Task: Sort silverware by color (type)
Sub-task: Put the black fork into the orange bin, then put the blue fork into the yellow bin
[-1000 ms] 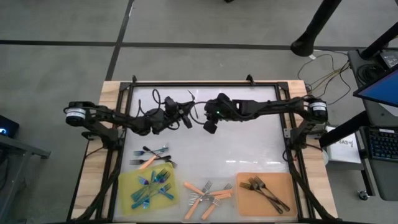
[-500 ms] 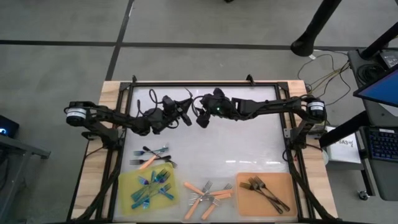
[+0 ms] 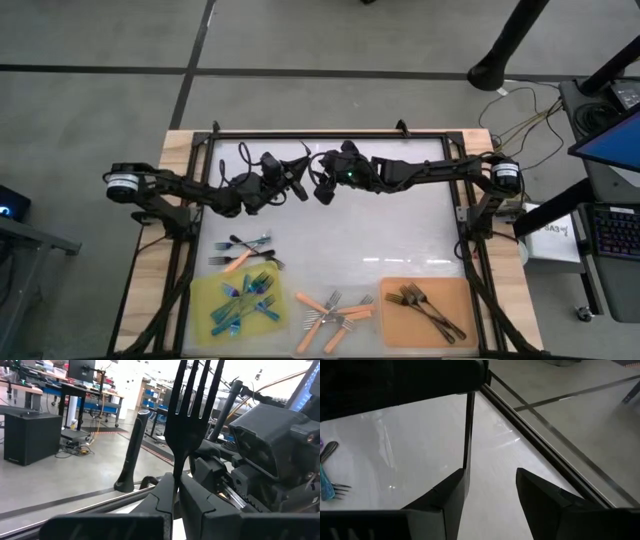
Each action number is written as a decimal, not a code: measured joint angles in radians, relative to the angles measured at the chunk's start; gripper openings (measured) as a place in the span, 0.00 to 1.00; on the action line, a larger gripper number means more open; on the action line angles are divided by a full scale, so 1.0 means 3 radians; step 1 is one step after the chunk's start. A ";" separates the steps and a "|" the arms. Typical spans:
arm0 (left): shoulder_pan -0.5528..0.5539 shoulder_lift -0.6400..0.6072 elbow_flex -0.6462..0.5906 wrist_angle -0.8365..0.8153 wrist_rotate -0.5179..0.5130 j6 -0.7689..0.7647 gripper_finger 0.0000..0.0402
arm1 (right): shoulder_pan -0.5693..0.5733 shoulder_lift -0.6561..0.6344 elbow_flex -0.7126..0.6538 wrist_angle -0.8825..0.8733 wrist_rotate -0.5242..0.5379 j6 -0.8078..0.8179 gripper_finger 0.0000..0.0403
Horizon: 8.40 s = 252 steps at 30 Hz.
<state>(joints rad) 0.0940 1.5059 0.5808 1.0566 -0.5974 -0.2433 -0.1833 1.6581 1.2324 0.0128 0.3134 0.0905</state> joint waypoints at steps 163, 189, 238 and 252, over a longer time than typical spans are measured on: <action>-0.2362 -0.0732 0.0548 -0.6105 0.1795 -0.3213 0.31 | 0.2229 -0.0676 0.0495 -0.3952 -0.0168 0.1615 0.25; -0.1697 -0.0365 0.0586 -0.6518 0.1301 -0.1785 0.31 | 0.2229 -0.0706 0.0493 -0.3946 0.0034 0.1377 0.26; -0.0896 -0.0264 0.0246 -0.5961 0.1638 -0.0980 0.02 | 0.2224 -0.0702 0.0492 -0.3936 0.0097 0.1407 0.24; -0.1291 -0.0263 0.1427 -0.6599 0.1601 -0.1276 0.00 | 0.2224 -0.0702 0.0492 -0.3937 0.0098 0.1405 0.24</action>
<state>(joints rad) -0.2934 1.4269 1.0088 -0.9231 -0.1169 -0.6260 0.4839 1.4475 1.3800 -1.1683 0.3428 0.5121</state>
